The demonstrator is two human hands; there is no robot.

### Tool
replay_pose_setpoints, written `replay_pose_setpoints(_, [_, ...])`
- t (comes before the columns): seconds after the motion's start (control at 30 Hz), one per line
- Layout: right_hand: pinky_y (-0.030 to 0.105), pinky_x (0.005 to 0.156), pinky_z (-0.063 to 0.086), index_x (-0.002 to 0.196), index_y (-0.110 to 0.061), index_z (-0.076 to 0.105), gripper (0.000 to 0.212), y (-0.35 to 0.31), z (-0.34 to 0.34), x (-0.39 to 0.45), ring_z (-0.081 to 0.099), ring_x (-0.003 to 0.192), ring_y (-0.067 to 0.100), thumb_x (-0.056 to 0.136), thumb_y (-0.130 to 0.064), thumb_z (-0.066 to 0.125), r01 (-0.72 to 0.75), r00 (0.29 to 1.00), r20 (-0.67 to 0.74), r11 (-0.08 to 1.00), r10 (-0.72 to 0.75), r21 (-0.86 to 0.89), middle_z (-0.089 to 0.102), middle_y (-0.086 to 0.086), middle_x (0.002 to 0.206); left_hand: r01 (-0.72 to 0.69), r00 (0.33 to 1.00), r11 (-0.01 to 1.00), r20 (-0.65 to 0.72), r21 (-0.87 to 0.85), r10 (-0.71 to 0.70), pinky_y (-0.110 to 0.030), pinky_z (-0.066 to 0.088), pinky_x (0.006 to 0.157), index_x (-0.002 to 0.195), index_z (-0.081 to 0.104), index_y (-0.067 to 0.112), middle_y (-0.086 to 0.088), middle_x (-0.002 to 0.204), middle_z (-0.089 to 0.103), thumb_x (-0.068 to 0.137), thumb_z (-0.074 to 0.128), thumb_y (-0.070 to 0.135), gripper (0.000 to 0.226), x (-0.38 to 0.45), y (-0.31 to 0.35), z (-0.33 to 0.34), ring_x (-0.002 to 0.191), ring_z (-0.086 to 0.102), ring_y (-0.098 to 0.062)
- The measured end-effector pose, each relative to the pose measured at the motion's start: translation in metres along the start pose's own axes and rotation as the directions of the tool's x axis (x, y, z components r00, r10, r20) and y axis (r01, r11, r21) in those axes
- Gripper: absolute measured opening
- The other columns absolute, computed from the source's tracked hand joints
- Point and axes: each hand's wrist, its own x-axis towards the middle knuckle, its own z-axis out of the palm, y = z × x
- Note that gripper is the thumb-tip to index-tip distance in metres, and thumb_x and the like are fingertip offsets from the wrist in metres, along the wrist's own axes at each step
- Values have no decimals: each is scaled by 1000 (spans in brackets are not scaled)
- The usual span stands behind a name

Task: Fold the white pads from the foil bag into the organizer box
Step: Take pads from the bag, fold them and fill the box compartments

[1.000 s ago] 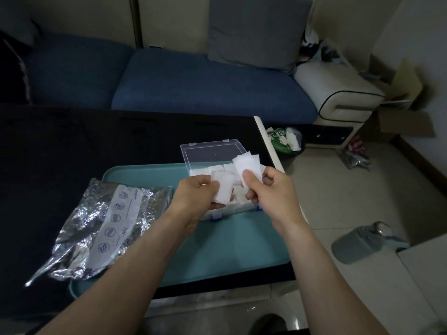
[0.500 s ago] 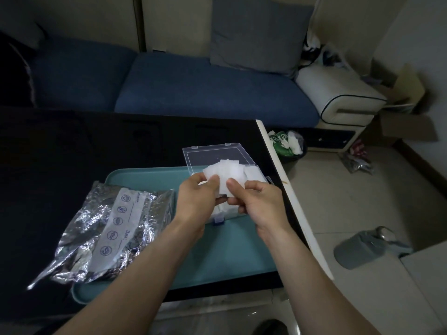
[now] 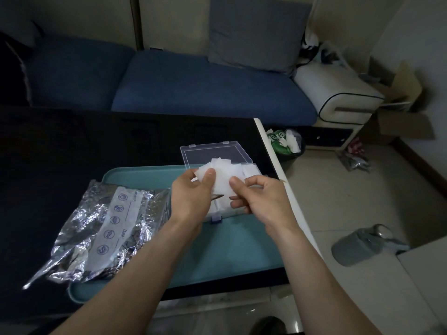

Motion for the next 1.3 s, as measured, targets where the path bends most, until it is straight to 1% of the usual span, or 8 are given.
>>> replay_pose_setpoints(0.3, [27,62,46,58,-15,69,39,14,9,2,54,50,6,86,-42,76,62,998,12,986,-61,-156,67,0,56,-8,1000,1000,22,2,8,-45,61,78,99,62,6,-8,82,74,95,62,23,17,-7,-2,7,79,74,-25])
replay_pose_setpoints(0.43, [22,68,49,85,-16,69,31,16,9,7,62,68,3,82,-46,78,97,991,-58,959,-117,-265,68,-5,76,47,998,998,54,-33,-45,-43,60,74,96,62,6,-11,83,73,94,62,19,13,-5,-1,7,78,71,-27])
replay_pose_setpoints(0.53, [23,74,53,107,-22,65,35,15,6,11,61,78,6,80,-35,83,134,987,-56,965,-150,-225,63,-6,90,104,990,994,95,-37,-100,-49,58,74,94,61,7,-15,83,72,92,64,17,11,-3,0,5,76,70,-31])
replay_pose_setpoints(0.83, [25,62,54,89,-16,66,12,8,-11,16,64,66,9,86,-16,78,132,984,-118,991,-132,-10,72,1,74,99,994,995,48,-30,-98,-58,58,76,95,62,4,-17,88,73,93,65,16,13,2,3,-3,80,71,-33])
replay_pose_setpoints(0.93, [40,77,58,98,-14,67,18,1,-24,19,67,79,20,84,-15,80,51,997,-56,988,-44,145,75,16,86,-3,1000,996,23,87,1,-54,58,80,89,63,16,-8,85,75,91,67,19,6,4,4,-7,82,72,-30])
replay_pose_setpoints(1.03, [40,87,56,105,-18,69,28,1,-33,19,70,82,19,80,-15,82,5,995,98,998,-11,63,75,6,80,-85,993,982,91,167,70,-51,59,78,94,64,17,-6,80,76,92,68,22,6,3,5,-10,77,74,-27])
replay_pose_setpoints(1.2, [35,68,58,98,-13,75,20,6,-23,15,69,70,18,81,-20,83,109,987,134,978,-86,-175,75,6,78,-211,959,939,242,271,146,-22,55,54,103,66,10,-1,79,75,95,63,16,11,-5,7,-7,66,72,-9])
replay_pose_setpoints(1.3, [34,61,54,87,-12,74,13,7,-22,16,65,68,19,82,-20,82,122,989,103,976,-105,-179,74,12,83,-203,955,927,274,315,116,-20,53,55,98,70,9,0,77,75,98,59,18,14,-5,7,-6,65,71,-8])
